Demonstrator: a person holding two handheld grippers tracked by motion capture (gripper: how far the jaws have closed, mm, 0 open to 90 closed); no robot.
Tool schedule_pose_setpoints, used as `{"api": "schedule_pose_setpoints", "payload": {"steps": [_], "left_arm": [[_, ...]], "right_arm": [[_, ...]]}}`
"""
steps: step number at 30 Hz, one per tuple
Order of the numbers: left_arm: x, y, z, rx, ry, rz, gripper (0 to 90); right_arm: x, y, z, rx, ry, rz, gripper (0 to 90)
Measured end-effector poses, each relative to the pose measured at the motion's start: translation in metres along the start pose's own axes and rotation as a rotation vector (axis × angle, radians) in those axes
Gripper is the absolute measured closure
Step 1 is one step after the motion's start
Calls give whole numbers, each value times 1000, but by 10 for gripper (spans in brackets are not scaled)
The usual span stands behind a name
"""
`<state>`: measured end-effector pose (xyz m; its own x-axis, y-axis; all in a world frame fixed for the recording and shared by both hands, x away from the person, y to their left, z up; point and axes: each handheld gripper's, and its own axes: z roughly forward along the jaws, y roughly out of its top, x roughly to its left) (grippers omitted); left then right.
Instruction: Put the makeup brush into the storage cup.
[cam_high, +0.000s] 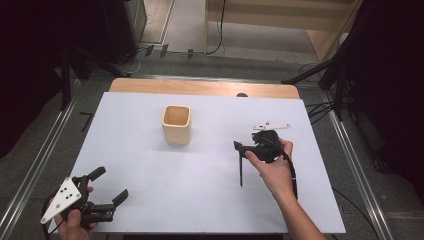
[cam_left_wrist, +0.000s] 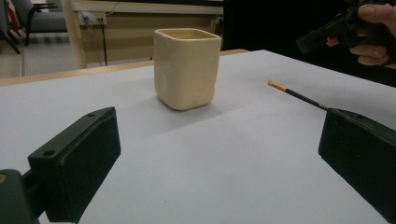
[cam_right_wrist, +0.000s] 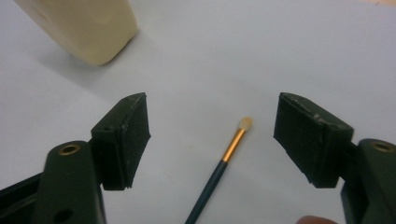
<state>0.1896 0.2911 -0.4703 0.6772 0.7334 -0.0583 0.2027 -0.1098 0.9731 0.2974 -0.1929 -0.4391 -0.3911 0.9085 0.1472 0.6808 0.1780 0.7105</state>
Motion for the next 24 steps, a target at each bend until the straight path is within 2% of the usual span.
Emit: {"api": "schedule_pose_setpoints", "payload": {"steps": [2, 6, 8, 9, 10, 13, 16, 17, 19, 24], "left_arm": [[0, 0, 0, -1, 0, 0, 0], [0, 0, 0, -1, 0, 2, 0], [0, 0, 0, -1, 0, 3, 0], [0, 0, 0, -2, -1, 2, 0], [0, 0, 0, -1, -1, 3, 0], [0, 0, 0, -1, 0, 3, 0], [1, 0, -1, -2, -1, 5, 0], [1, 0, -1, -2, -1, 5, 0], [1, 0, -1, -1, -2, 5, 0], [1, 0, -1, -1, -3, 3, 0]], "right_arm": [[-2, 2, 4, 56, 5, 17, 341], [-1, 5, 8, 104, 1, 13, 438], [-2, 7, 9, 116, 11, 17, 451], [-3, 9, 12, 146, 23, 29, 487], [-3, 10, 13, 172, 12, 35, 502], [-3, 13, 18, 226, -15, 19, 534], [-2, 15, 25, 291, -30, 27, 553], [-2, 15, 25, 291, -30, 27, 553], [-3, 15, 32, 365, -53, 3, 547], [-5, 14, 42, 433, -58, 29, 587]]}}
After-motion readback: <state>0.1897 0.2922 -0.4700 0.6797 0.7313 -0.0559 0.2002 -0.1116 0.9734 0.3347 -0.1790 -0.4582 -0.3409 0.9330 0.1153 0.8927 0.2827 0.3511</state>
